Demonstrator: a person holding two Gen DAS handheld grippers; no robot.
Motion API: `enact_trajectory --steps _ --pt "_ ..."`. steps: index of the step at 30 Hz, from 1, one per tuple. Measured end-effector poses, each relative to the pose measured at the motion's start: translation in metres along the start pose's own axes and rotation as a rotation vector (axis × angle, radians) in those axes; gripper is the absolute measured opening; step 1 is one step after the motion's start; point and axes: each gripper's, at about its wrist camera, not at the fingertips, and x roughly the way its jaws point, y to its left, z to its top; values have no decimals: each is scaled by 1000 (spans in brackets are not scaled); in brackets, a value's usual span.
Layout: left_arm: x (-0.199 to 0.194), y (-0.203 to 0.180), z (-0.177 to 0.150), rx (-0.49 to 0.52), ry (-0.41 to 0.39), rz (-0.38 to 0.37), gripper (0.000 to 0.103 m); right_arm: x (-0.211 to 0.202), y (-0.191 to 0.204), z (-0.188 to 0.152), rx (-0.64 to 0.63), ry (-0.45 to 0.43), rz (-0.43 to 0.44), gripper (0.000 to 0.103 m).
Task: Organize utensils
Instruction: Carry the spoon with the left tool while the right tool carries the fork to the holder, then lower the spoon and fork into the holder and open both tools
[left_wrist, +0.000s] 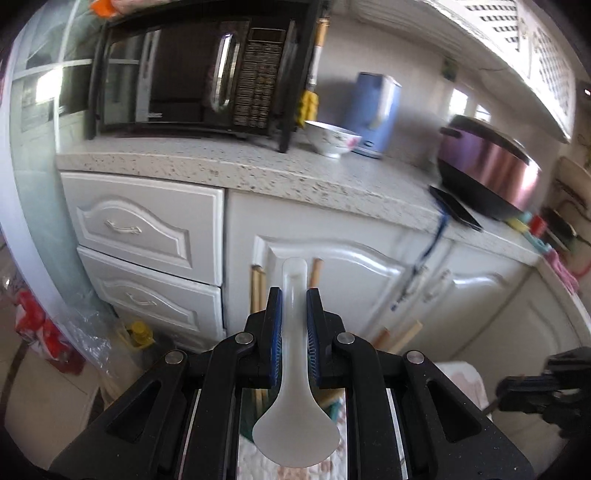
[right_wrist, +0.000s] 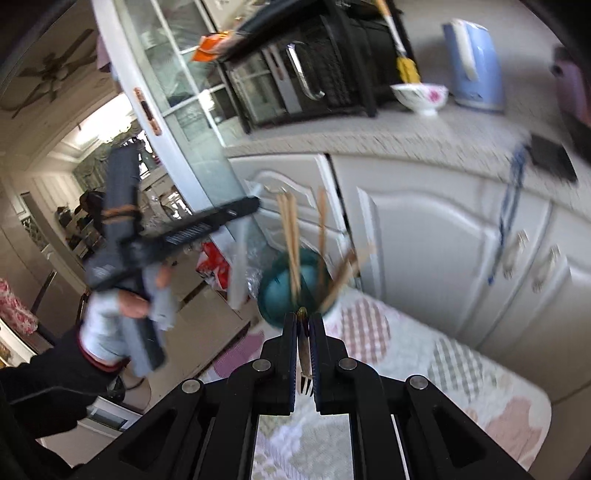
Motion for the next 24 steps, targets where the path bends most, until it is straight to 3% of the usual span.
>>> enact_trajectory --steps 4,10,17,24 --pt "16 12 -4 -22 -22 4 12 17 9 23 -14 -11 14 6" --pt "41 25 -15 -11 -21 -57 12 53 10 48 -13 5 16 6" --pt "57 36 -26 20 -16 -117 12 92 -2 51 26 50 25 6" --pt "59 46 -42 39 -27 -123 12 112 -5 47 25 92 24 6"
